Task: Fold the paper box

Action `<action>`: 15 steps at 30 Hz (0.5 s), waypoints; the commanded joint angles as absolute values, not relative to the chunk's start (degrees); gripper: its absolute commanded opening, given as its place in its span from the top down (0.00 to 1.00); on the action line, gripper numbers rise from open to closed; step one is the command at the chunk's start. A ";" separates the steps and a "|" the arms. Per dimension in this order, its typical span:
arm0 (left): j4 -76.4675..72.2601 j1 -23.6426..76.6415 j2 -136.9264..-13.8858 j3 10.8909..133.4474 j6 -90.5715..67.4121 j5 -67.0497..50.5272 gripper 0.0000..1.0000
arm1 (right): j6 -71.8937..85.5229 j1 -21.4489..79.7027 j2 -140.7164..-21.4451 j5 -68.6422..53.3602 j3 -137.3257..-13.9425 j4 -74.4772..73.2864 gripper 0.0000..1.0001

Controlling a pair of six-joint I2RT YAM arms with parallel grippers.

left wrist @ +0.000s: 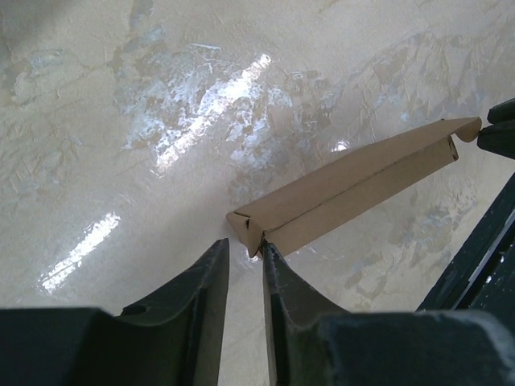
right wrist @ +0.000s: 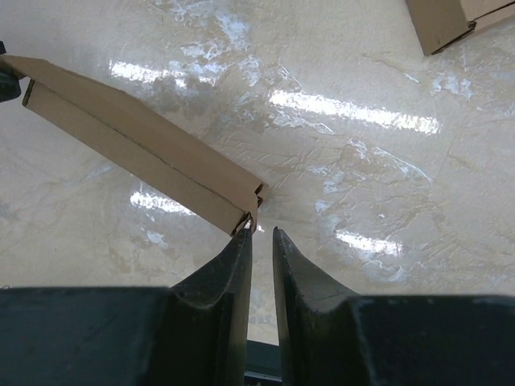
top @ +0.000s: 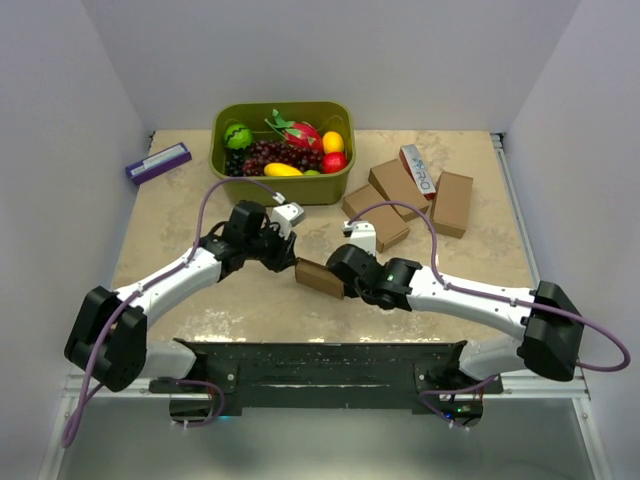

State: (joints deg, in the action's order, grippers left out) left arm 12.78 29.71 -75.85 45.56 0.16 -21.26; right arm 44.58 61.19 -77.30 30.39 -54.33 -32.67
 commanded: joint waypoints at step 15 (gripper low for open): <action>9.49 30.58 -77.17 47.81 -2.20 -25.58 0.99 | 44.56 61.35 -79.28 31.55 -56.69 -28.83 0.90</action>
State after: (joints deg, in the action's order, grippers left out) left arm 11.68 29.78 -76.77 45.56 -0.99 -23.40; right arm 44.34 61.19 -79.09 30.48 -54.43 -30.72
